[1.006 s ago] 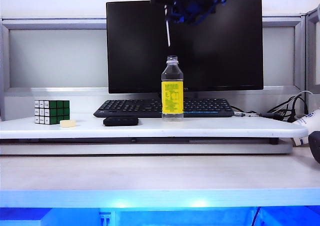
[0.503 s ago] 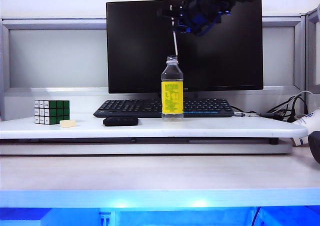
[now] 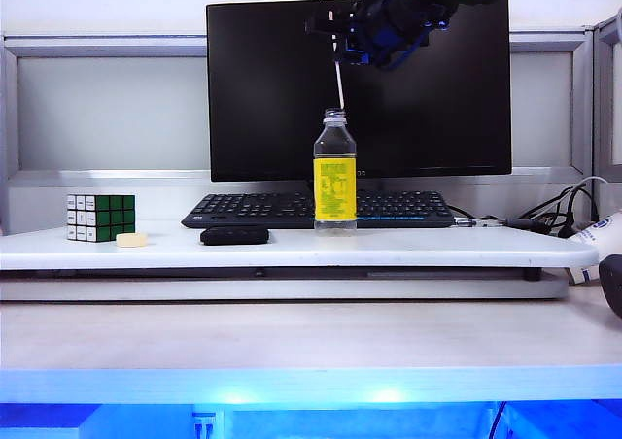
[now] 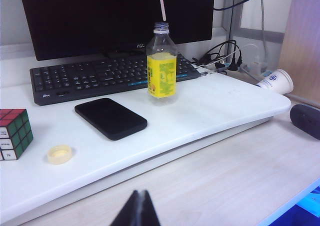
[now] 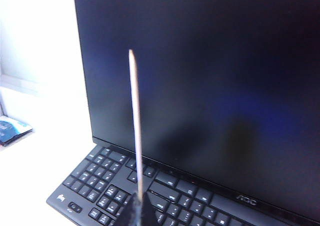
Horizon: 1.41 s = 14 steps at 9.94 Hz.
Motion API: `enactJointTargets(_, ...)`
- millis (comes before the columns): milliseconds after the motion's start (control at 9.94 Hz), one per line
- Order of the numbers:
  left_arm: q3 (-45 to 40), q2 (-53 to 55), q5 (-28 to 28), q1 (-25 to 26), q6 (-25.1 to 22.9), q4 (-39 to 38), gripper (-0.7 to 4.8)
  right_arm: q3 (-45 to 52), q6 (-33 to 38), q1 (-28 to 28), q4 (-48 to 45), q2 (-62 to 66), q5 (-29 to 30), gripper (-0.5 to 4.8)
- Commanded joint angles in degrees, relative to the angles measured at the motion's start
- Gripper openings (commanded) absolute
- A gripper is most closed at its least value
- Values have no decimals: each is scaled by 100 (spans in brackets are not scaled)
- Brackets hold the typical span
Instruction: Grab a stick from the table and stick it in a plastic bottle.
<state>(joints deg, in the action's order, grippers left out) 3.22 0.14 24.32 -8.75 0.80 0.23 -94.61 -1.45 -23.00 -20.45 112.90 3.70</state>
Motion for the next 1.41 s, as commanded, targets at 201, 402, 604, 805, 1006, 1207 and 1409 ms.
enactJointTargets(201, 7, 4, -9, 7, -37, 72, -6, -39, 186, -28, -52, -24, 133, -9)
enactJointTargets(402, 7, 4, -17, 9, -37, 70, -6, -39, 238, -31, 74, -31, 142, -9)
enactJointTargets(604, 7, 4, -31, 9, -37, 70, -6, -39, 295, -57, 136, -31, 264, -9)
enactJointTargets(805, 7, 4, -160, 11, -37, 70, -6, -39, 295, -105, 175, -31, 264, -9)
enactJointTargets(1006, 7, 4, -157, 11, -35, 70, -6, -39, 293, -105, 225, -31, 243, -8)
enactJointTargets(1207, 7, 4, -157, 11, -35, 72, -6, -39, 293, -105, 225, -31, 240, 59)
enactJointTargets(1409, 7, 4, -157, 11, -37, 72, -6, -39, 291, -103, 223, -31, 229, 84)
